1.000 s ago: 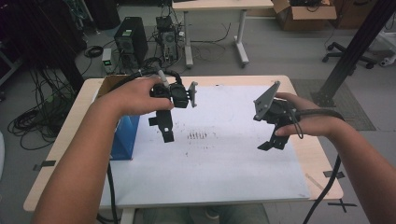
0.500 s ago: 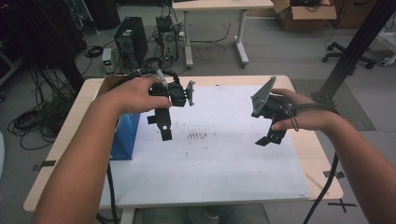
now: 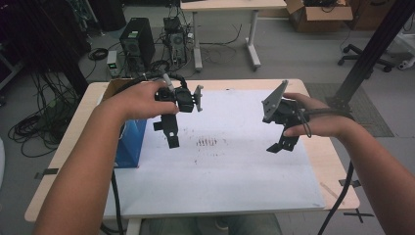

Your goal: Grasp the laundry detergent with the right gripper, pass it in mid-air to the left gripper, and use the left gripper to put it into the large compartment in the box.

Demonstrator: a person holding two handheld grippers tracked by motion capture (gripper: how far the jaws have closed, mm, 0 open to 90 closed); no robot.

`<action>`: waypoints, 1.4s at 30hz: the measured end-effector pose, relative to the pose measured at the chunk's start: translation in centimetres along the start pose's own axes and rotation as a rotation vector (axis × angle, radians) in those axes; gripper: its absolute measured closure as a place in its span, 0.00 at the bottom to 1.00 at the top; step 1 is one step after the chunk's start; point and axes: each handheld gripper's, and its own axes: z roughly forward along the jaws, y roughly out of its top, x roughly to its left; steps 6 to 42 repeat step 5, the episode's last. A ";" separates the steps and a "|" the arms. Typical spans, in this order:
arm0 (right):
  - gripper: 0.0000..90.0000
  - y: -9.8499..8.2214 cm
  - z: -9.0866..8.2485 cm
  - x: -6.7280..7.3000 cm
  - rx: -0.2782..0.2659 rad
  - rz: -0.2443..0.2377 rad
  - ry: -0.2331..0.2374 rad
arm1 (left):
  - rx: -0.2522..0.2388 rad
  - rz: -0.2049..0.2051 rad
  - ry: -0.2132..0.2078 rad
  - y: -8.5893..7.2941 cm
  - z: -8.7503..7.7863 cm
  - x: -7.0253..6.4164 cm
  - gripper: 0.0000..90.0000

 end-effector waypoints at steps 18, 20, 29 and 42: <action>0.04 0.3 -0.1 0.1 -0.003 -0.004 -0.002 | -0.004 -0.005 0.005 -0.1 -0.1 -0.1 0.05; 0.04 0.3 -0.1 0.1 -0.003 -0.004 -0.002 | -0.004 -0.005 0.005 -0.1 -0.1 -0.1 0.05; 0.04 0.3 -0.1 0.1 -0.003 -0.004 -0.002 | -0.004 -0.005 0.005 -0.1 -0.1 -0.1 0.05; 0.04 0.3 -0.1 0.1 -0.003 -0.004 -0.002 | -0.004 -0.005 0.005 -0.1 -0.1 -0.1 0.05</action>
